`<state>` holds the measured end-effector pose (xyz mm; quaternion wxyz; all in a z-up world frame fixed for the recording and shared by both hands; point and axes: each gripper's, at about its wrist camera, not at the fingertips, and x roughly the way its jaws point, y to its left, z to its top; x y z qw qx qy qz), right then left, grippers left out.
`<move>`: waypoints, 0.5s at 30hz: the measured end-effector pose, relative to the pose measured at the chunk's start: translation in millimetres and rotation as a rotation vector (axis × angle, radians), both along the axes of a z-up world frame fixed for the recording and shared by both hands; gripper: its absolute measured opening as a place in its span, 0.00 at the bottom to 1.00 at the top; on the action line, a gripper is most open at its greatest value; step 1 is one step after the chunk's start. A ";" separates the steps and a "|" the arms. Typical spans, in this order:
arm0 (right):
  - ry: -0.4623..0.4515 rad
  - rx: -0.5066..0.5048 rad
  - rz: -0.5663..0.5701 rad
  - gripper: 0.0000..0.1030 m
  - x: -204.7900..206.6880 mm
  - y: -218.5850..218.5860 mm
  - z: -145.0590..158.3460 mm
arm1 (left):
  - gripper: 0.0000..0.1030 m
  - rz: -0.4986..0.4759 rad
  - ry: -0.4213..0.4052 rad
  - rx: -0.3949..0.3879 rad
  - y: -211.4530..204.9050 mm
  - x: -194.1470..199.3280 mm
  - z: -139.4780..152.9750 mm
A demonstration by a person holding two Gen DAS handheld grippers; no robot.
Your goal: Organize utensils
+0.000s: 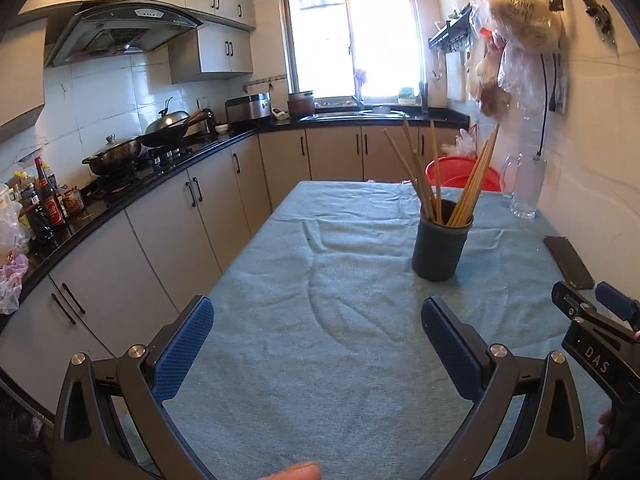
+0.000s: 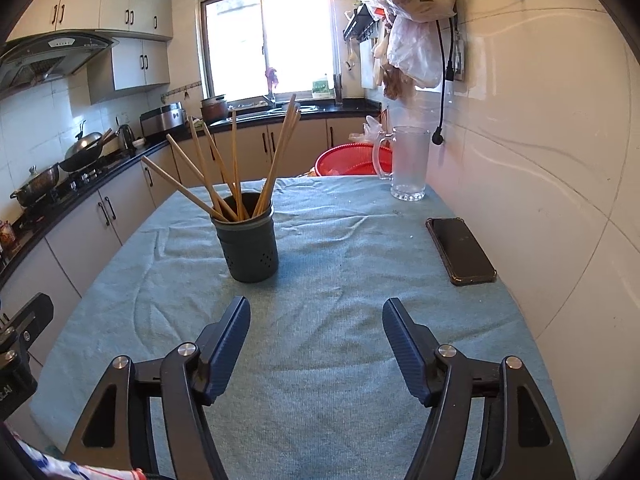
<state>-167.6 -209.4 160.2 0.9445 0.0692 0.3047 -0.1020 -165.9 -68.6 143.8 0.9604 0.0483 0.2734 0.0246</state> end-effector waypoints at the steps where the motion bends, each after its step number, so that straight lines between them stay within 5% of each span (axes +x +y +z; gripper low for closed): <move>1: 0.007 -0.004 0.003 0.71 1.0 0.6 -1.0 | 1.00 -0.001 0.006 -0.001 0.7 0.6 -1.4; 15: 0.047 -0.048 -0.023 0.73 8.1 0.9 -9.8 | 1.00 -0.038 0.122 -0.048 4.2 17.2 -21.1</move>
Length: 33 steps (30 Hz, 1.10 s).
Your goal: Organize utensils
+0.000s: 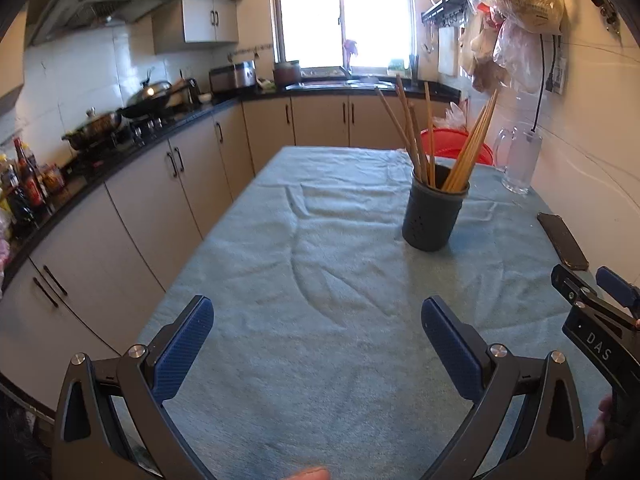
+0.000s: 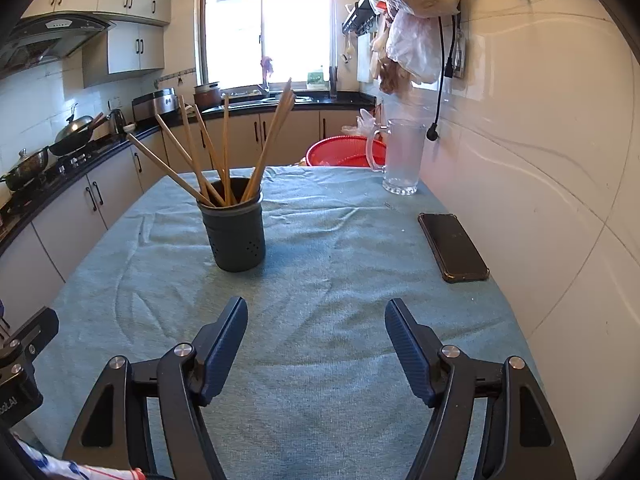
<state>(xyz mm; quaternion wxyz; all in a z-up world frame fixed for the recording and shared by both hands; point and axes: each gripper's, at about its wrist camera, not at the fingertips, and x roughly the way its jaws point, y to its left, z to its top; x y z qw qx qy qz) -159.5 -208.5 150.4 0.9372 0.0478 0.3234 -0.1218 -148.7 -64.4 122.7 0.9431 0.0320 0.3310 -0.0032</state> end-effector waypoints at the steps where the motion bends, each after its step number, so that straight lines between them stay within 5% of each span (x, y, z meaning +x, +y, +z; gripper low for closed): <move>1: 0.003 0.001 0.000 0.73 0.1 -0.2 -0.3 | 1.00 -0.001 0.007 -0.007 0.9 0.6 -1.1; 33: 0.013 -0.023 0.013 0.74 4.4 12.8 -6.4 | 1.00 -0.008 0.053 -0.022 9.7 7.2 -13.8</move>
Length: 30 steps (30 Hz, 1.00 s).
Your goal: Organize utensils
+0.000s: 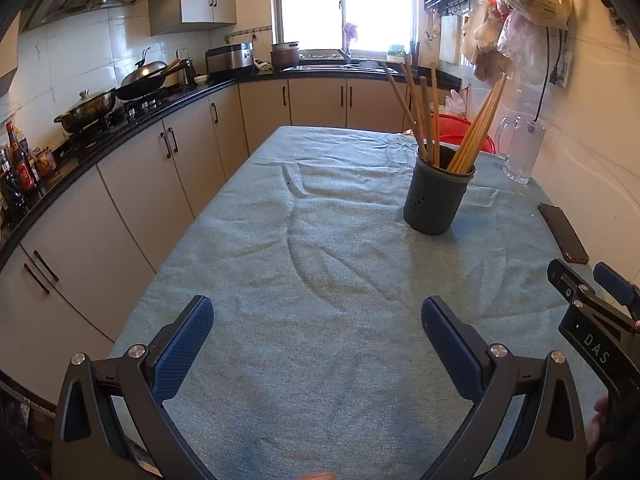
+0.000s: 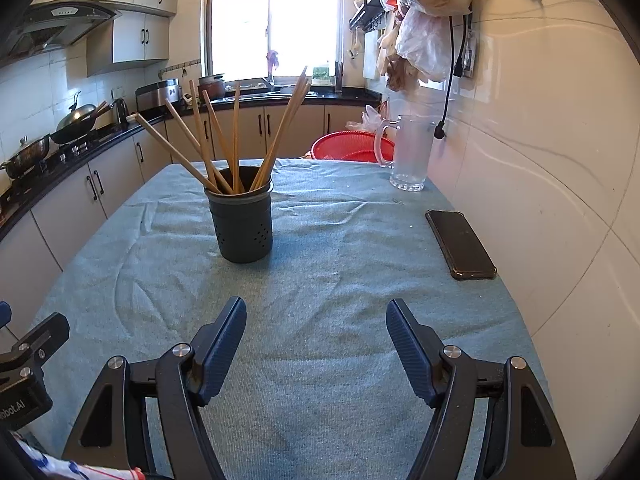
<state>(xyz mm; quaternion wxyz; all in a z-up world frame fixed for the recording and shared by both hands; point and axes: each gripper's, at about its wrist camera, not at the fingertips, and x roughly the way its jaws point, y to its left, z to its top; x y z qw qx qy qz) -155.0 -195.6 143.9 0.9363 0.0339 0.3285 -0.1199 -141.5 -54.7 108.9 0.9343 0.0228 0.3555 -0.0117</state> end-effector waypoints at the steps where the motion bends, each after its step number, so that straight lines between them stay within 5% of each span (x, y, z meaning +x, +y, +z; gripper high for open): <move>1: -0.001 0.001 -0.002 0.74 0.0 -0.7 0.3 | 1.00 -0.001 -0.002 0.004 -0.1 -0.1 -0.1; 30: -0.006 0.016 -0.005 0.75 -0.7 -3.5 1.9 | 1.00 0.004 0.018 0.009 -2.9 1.1 -5.7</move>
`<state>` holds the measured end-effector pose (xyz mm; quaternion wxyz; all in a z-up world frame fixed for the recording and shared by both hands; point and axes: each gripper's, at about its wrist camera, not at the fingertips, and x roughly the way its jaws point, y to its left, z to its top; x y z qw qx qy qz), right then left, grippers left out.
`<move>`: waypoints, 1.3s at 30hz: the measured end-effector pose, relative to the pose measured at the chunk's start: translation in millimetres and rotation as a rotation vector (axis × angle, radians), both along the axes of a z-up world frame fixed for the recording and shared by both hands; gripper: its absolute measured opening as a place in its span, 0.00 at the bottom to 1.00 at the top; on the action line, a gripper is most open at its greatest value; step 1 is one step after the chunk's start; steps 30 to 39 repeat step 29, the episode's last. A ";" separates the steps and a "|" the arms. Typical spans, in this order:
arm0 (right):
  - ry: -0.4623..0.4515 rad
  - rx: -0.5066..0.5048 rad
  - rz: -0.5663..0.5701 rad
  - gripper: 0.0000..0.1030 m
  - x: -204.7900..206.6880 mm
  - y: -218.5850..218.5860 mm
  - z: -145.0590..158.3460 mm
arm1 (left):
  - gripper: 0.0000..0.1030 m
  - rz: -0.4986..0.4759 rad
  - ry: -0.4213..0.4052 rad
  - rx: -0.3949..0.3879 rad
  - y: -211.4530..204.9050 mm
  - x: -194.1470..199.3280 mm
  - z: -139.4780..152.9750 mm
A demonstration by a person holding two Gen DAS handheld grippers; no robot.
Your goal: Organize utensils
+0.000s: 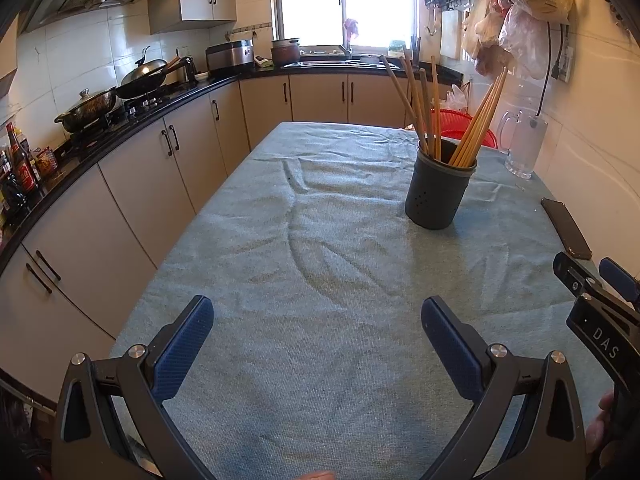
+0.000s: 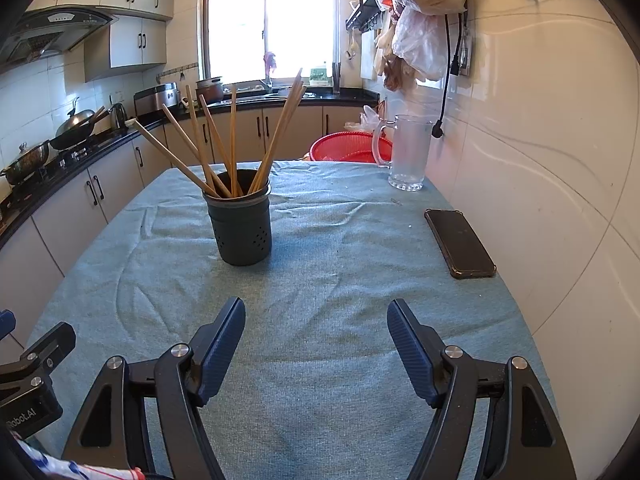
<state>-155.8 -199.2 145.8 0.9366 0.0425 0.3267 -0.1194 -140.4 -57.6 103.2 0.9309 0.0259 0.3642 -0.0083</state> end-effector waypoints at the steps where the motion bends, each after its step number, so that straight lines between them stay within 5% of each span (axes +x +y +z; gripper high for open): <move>1: 0.000 0.001 0.000 0.75 -0.4 -0.1 -0.2 | 1.00 0.000 0.001 0.000 -0.7 0.4 -0.1; 39: 0.033 0.004 0.023 0.77 6.2 1.7 -8.6 | 1.00 -0.002 0.045 0.002 -4.3 8.8 -10.5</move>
